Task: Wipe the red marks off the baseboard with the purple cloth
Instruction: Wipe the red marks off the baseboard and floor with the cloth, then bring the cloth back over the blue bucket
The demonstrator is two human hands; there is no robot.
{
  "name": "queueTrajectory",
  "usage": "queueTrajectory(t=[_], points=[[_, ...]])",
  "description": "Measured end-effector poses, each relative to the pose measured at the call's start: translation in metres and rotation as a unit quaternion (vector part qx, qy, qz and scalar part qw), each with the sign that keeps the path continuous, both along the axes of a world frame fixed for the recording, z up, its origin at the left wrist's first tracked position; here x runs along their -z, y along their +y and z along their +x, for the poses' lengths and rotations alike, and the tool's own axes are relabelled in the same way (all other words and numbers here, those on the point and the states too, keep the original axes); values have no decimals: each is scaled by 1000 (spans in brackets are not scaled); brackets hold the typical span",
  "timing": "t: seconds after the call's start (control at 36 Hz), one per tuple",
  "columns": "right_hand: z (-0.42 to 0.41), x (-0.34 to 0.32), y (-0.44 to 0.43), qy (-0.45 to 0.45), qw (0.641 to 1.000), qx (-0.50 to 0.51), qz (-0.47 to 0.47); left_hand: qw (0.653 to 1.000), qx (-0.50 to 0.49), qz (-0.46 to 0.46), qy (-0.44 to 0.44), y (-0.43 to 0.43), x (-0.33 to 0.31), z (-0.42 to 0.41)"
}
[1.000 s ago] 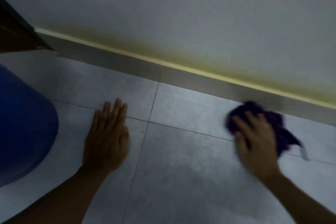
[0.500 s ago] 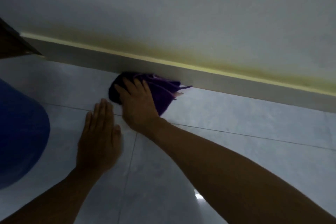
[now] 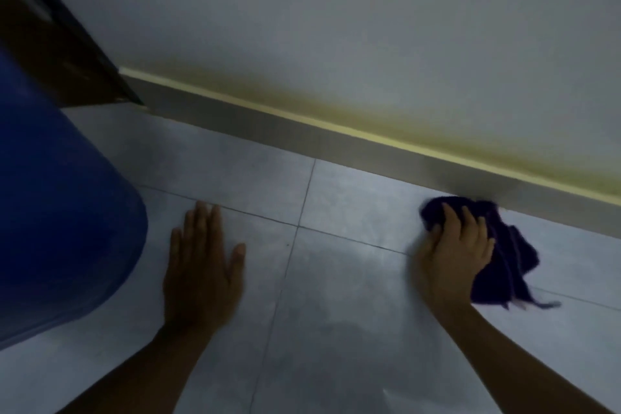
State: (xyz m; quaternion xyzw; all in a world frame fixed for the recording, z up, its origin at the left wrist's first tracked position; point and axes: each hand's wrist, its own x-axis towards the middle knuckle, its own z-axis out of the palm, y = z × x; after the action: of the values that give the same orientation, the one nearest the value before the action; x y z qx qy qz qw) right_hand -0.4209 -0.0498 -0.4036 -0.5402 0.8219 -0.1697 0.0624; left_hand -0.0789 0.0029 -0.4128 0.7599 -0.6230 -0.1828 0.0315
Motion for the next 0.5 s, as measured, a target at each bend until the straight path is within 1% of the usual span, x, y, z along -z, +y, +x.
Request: queueTrajectory(t=[0.03, 0.08, 0.17, 0.22, 0.31, 0.36, 0.39, 0.44, 0.5], points=[[21, 1, -5, 0, 1000, -12, -3, 1000, -5, 3, 0, 0, 0, 0], [64, 5, -17, -8, 995, -98, -2, 1000, 0, 10, 1, 0, 0, 1], [132, 7, -43, -43, 976, -214, 7, 1000, 12, 25, 10, -1, -4, 6], [177, 4, -60, -44, 955, -294, 21, 999, 21, 33, 17, -1, -7, 11], [233, -2, -77, -34, 895, -443, 44, 997, 10, 30, 70, 1, -14, 18], [251, -7, -74, -44, 858, -509, 59, 993, -19, 17, 117, 5, -24, 20], [253, -11, -66, -62, 837, -540, 62, 991, -27, 7, 129, 8, -29, 19], [244, -22, -35, -111, 792, -597, 66, 993, -16, -2, 120, 15, -38, 19], [222, -33, 3, -175, 755, -623, 101, 991, 10, 10, 133, 23, -47, 18]])
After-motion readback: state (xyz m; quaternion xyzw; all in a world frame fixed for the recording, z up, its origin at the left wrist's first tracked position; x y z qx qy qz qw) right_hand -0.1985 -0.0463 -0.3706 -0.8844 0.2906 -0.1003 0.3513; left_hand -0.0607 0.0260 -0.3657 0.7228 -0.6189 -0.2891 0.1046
